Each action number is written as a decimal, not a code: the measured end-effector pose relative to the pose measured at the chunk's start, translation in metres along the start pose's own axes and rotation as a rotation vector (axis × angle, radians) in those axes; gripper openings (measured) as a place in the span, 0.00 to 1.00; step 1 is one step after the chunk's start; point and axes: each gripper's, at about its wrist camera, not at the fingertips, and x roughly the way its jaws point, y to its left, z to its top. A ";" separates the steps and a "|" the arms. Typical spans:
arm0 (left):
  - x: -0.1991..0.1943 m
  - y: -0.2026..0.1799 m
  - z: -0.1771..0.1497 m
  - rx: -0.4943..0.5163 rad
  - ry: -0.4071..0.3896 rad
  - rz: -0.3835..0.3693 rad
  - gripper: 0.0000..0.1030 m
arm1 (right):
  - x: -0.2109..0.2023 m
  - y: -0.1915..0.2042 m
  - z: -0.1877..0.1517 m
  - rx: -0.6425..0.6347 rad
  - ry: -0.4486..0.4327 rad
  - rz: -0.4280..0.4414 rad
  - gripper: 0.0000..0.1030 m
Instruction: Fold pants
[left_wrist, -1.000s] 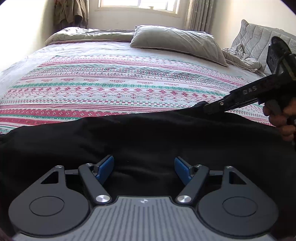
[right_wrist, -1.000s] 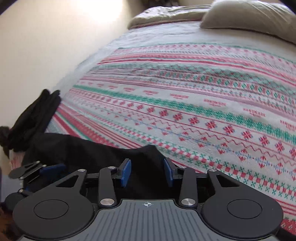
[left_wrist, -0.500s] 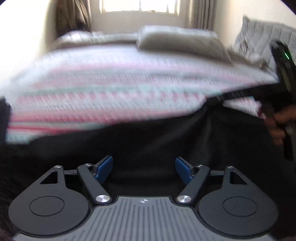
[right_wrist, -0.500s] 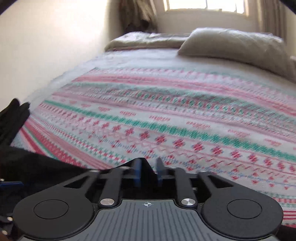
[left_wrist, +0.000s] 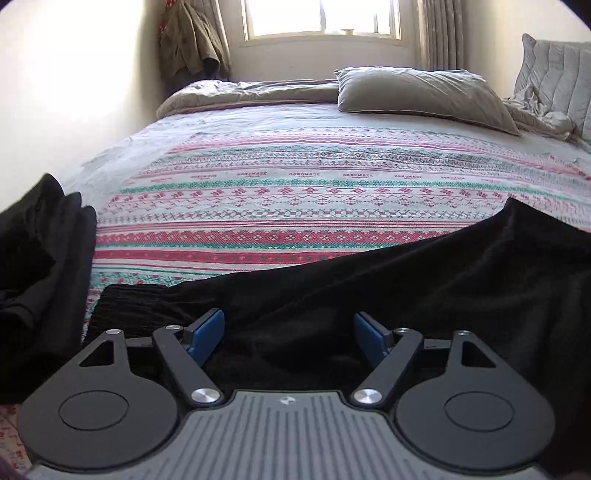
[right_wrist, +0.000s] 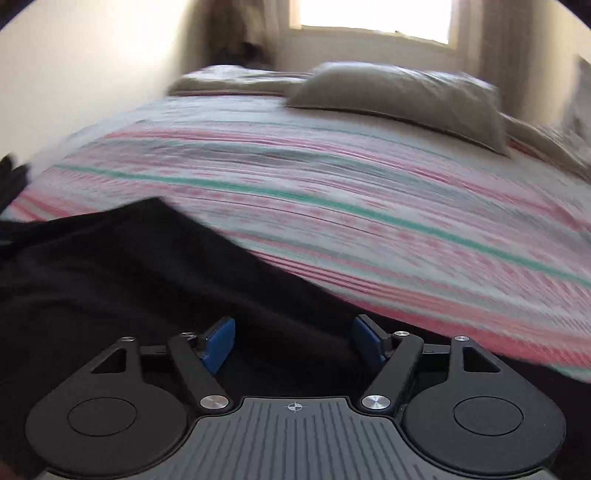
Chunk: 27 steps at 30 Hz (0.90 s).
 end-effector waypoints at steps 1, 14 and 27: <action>-0.003 -0.005 0.000 0.015 -0.004 0.016 0.78 | -0.006 -0.021 -0.005 0.041 0.005 -0.043 0.70; -0.057 -0.133 -0.014 0.250 -0.045 -0.453 0.78 | -0.075 0.017 -0.035 -0.002 0.036 0.051 0.75; -0.079 -0.083 -0.070 0.368 0.001 -0.649 0.86 | -0.137 -0.041 -0.125 -0.074 0.026 0.091 0.85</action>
